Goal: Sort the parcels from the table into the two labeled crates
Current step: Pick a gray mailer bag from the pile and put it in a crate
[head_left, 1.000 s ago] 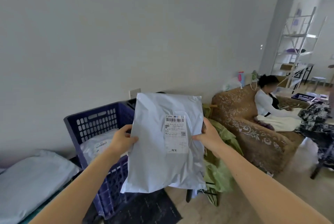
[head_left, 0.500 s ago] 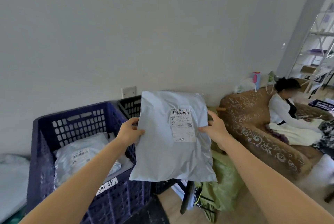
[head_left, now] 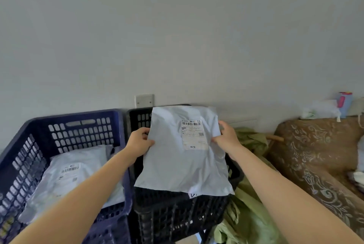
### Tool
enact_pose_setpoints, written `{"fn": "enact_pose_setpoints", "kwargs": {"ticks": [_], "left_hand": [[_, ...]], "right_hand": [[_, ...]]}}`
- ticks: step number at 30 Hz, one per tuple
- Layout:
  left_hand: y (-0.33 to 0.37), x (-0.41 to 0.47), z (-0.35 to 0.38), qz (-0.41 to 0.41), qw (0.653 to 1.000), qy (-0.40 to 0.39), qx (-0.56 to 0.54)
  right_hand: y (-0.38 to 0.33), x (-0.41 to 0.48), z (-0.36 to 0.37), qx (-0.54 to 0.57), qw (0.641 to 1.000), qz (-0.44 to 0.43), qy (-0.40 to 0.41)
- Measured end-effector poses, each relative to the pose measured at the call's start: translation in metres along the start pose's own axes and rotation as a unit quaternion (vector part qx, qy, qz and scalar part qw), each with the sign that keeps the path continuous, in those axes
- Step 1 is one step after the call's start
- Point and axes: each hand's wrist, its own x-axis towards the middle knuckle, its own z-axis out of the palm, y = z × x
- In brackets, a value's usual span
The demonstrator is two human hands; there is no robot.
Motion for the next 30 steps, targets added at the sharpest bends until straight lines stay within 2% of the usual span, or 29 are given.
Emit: {"fn": "enact_pose_setpoints", "kwargs": {"ticks": [10, 14, 22, 26, 30], "left_hand": [[-0.010, 0.061, 0.035, -0.105, 0.990, 0.065, 0.067], [-0.032, 0.088, 0.039, -0.156, 0.980, 0.053, 0.110], [-0.075, 0.129, 0.068, -0.226, 0.953, 0.014, 0.203], [-0.103, 0.143, 0.090, -0.259, 0.946, 0.005, 0.194], [-0.128, 0.152, 0.104, -0.288, 0.944, 0.026, 0.158]], "right_hand": [[0.039, 0.100, 0.027, -0.011, 0.994, 0.022, -0.110], [0.045, 0.123, 0.052, -0.013, 0.990, 0.021, -0.141], [0.073, 0.147, 0.104, -0.059, 0.985, 0.031, -0.159], [0.096, 0.163, 0.125, -0.105, 0.977, 0.081, -0.166], [0.116, 0.174, 0.142, -0.101, 0.975, 0.114, -0.162]]}}
